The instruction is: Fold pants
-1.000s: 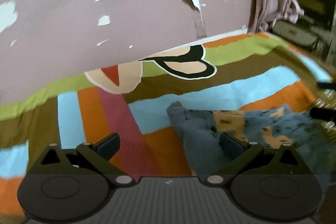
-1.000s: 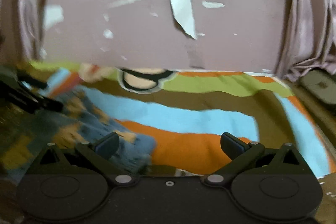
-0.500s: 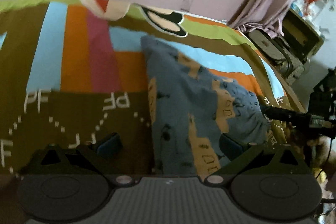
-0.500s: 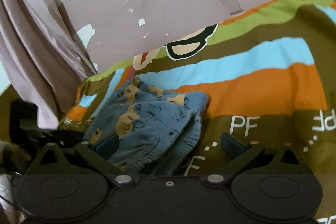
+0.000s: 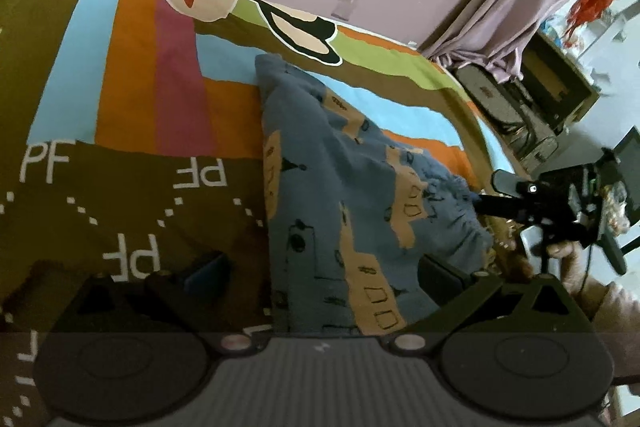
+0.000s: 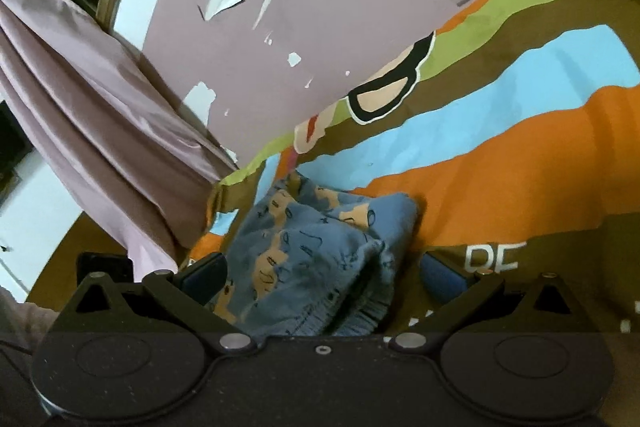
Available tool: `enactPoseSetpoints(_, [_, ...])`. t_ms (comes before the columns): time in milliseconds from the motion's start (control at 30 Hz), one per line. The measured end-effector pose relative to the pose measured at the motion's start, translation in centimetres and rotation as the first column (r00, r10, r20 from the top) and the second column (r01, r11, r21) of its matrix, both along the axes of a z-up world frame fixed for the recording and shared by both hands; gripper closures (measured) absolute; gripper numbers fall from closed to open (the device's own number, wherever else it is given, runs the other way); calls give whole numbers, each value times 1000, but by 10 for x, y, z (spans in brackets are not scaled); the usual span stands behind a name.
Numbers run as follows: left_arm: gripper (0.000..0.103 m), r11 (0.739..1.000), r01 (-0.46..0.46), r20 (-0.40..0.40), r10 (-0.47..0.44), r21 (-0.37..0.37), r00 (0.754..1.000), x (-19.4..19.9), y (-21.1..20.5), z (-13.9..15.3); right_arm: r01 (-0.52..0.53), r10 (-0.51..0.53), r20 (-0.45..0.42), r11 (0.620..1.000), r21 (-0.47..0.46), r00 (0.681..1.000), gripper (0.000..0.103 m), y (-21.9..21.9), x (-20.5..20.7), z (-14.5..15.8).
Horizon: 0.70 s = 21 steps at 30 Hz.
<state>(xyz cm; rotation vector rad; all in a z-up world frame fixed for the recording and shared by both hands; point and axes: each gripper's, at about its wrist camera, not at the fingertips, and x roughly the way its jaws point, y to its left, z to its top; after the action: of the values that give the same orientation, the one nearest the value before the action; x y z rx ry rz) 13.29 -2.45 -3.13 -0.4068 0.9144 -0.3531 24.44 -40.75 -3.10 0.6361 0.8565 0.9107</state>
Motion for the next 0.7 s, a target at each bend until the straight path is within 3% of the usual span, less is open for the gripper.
enactPoseSetpoints(400, [0, 998, 15, 13, -16, 57, 1000, 0, -12, -1, -93, 93, 0, 996, 9, 996, 0, 18, 19, -4])
enactPoseSetpoints(700, [0, 998, 16, 17, -17, 55, 1000, -1, -10, 0, -78, 79, -22, 996, 47, 997, 1, 16, 19, -5])
